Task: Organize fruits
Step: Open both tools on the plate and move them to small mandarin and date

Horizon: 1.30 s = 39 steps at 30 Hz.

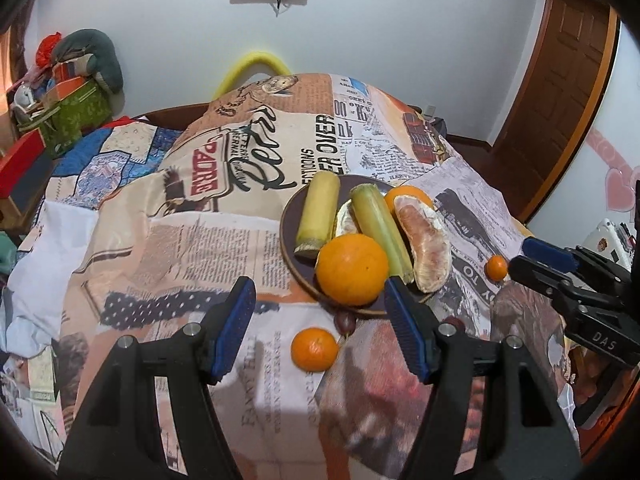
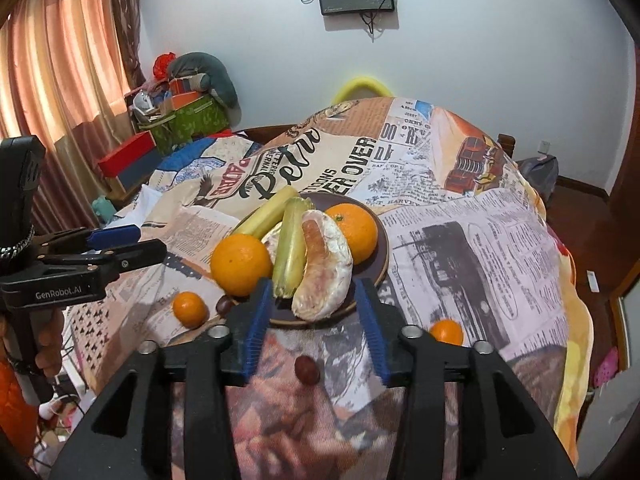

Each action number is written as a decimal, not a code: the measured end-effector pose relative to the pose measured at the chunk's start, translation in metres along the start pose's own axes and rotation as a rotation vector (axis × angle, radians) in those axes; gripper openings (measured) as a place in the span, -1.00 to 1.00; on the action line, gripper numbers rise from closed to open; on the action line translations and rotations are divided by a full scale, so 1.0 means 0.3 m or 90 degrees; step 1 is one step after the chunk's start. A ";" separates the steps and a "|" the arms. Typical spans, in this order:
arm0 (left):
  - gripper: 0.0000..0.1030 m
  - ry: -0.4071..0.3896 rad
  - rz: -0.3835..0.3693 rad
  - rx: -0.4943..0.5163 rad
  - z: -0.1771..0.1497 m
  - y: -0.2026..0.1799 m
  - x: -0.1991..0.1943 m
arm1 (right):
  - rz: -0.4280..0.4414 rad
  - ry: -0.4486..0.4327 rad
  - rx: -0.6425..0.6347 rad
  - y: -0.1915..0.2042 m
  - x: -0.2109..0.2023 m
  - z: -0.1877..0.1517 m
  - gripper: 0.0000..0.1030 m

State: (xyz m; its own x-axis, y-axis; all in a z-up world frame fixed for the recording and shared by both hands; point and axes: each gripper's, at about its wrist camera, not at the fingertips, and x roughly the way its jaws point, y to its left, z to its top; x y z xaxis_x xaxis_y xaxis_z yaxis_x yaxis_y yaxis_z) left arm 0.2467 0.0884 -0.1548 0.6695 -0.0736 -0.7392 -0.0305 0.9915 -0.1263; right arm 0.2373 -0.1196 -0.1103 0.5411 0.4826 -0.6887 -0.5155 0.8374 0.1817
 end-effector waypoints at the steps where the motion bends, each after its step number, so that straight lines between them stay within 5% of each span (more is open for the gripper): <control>1: 0.29 0.000 0.001 -0.002 -0.013 0.007 -0.006 | -0.002 -0.002 0.001 0.002 -0.008 -0.007 -0.11; 21: 0.30 0.077 0.013 0.000 -0.179 0.042 0.131 | 0.012 0.092 0.050 -0.015 0.114 -0.166 -0.11; 26: 0.15 0.085 0.009 -0.006 -0.189 0.046 0.170 | 0.034 0.114 0.055 -0.017 0.153 -0.190 -0.12; 34: -0.09 0.094 -0.012 0.010 -0.186 0.017 0.215 | 0.027 0.122 0.022 -0.003 0.188 -0.189 -0.58; 39: -0.28 0.096 -0.022 0.009 -0.176 0.009 0.228 | 0.019 0.121 0.007 0.003 0.191 -0.189 -0.67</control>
State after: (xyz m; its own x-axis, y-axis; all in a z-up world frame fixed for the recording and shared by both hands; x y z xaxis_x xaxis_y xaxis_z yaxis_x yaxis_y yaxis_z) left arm 0.2531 0.0804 -0.2406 0.5504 -0.1224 -0.8259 0.0020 0.9894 -0.1453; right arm 0.2302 -0.1058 -0.1894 0.3903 0.4508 -0.8028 -0.5211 0.8270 0.2111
